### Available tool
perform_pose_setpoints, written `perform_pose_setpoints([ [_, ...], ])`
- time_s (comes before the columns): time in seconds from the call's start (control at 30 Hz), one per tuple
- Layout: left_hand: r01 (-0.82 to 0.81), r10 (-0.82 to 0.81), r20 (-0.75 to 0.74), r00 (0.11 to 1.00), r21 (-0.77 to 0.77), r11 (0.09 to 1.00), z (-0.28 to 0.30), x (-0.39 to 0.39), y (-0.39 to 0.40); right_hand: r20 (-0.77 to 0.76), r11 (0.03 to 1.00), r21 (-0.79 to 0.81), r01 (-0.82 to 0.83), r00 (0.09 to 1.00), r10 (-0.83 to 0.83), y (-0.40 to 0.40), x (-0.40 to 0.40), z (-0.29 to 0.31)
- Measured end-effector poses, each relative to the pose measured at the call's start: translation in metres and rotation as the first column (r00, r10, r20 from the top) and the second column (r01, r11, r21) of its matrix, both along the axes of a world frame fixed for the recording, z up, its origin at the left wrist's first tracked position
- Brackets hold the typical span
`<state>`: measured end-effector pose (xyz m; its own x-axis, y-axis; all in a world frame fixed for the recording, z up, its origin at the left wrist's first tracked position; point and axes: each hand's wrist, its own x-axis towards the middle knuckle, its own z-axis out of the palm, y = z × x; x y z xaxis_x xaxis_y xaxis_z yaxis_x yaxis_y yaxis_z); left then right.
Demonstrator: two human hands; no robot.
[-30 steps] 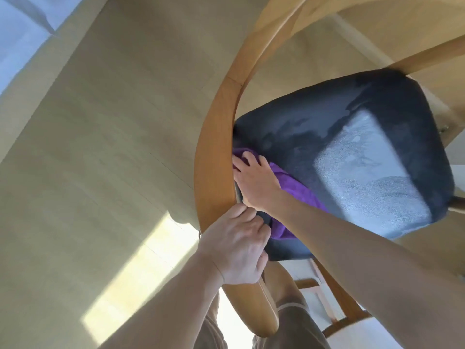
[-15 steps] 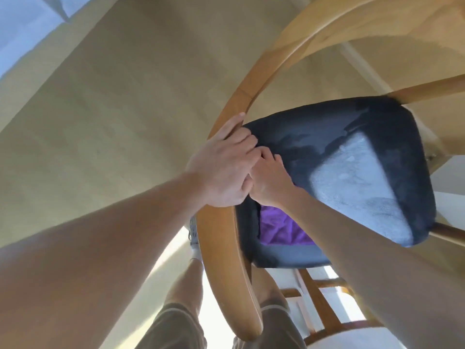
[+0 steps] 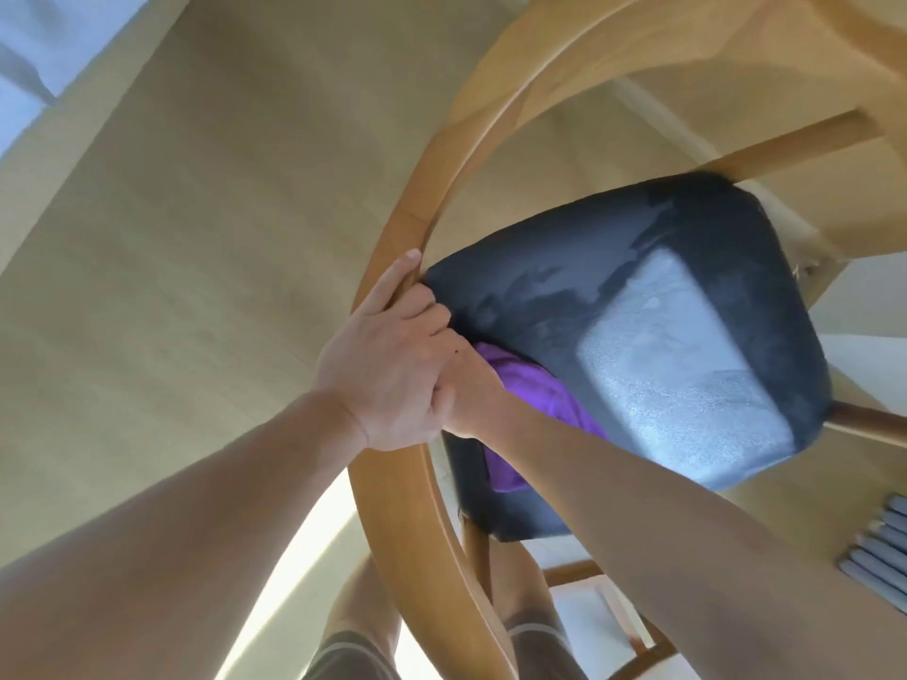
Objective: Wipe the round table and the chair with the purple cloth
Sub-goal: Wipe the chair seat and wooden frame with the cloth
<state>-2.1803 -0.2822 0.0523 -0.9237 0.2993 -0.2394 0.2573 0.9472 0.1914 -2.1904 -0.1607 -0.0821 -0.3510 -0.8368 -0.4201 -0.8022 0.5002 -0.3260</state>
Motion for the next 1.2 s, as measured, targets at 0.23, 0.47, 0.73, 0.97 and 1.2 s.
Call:
perform_pose_setpoints([
  [0.23,-0.024,0.024,-0.017,1.000,0.029,0.999,-0.003,0.002,-0.002,-0.085,0.993,-0.083,-0.085,0.993,0.078,-0.001,-0.037,-0.006],
  [0.47,-0.001,0.001,0.006,1.000,-0.001,1.000,-0.006,0.003,-0.006,-0.194,0.859,0.189,0.476,0.875,-0.443,-0.008,-0.134,-0.007],
  [0.73,-0.026,0.029,-0.051,0.998,0.055,0.998,-0.002,0.002,-0.002,0.010,0.948,0.131,0.289,0.956,-0.292,-0.035,-0.048,-0.007],
  [0.97,0.017,-0.017,0.005,1.000,0.000,1.000,0.001,-0.001,-0.003,0.071,0.999,0.047,0.010,0.997,-0.013,-0.012,-0.052,0.006],
  [1.2,-0.012,0.013,0.063,0.998,-0.026,1.000,-0.003,-0.001,-0.003,0.091,0.991,0.062,0.116,0.988,-0.121,-0.040,-0.033,0.015],
])
